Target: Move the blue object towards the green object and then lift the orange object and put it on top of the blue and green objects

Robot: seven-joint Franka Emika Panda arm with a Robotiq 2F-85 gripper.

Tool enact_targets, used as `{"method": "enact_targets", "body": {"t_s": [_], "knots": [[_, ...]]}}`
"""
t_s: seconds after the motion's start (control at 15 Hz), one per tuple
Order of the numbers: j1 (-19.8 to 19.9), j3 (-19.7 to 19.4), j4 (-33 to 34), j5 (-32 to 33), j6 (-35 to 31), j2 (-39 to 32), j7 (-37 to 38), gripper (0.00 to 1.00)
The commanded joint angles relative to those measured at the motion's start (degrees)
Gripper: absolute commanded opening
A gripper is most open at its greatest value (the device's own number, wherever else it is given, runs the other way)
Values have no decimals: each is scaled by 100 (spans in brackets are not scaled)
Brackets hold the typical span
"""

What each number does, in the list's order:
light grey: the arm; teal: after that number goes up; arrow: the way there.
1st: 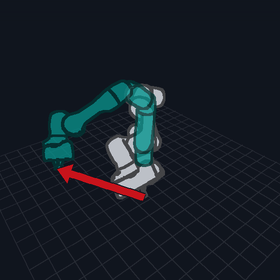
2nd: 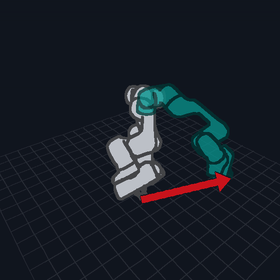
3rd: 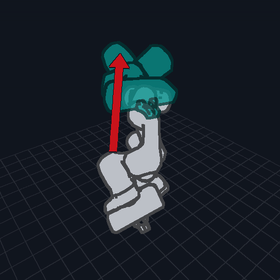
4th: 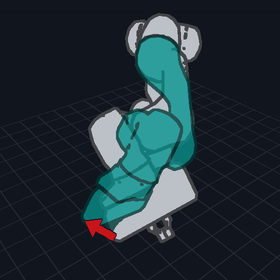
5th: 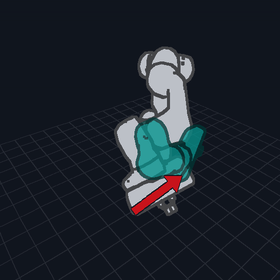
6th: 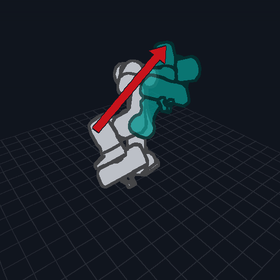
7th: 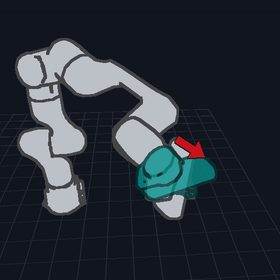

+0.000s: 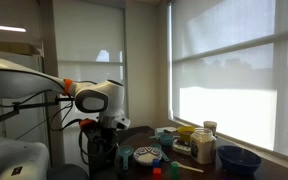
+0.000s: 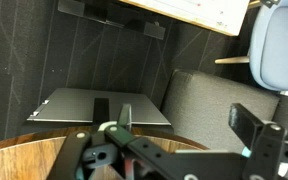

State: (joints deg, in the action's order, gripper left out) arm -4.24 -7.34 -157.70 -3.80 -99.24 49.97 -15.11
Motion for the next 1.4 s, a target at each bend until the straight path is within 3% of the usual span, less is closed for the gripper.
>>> {"method": "enact_targets", "body": {"t_s": [0.0, 0.33, 0.8, 1.2, 1.27, 1.33], "knots": [[52, 46, 8, -32, 10, -8, -31, 100], [52, 46, 8, -32, 10, -8, -31, 100], [114, 338, 735, 809, -1032, -728, 3, 100], [421, 696, 1369, 934, -1628, -1766, 1162, 100], [257, 555, 1071, 774, -1449, -1299, 779, 100], [280, 576, 1126, 777, -1487, -1425, 819, 100]]}}
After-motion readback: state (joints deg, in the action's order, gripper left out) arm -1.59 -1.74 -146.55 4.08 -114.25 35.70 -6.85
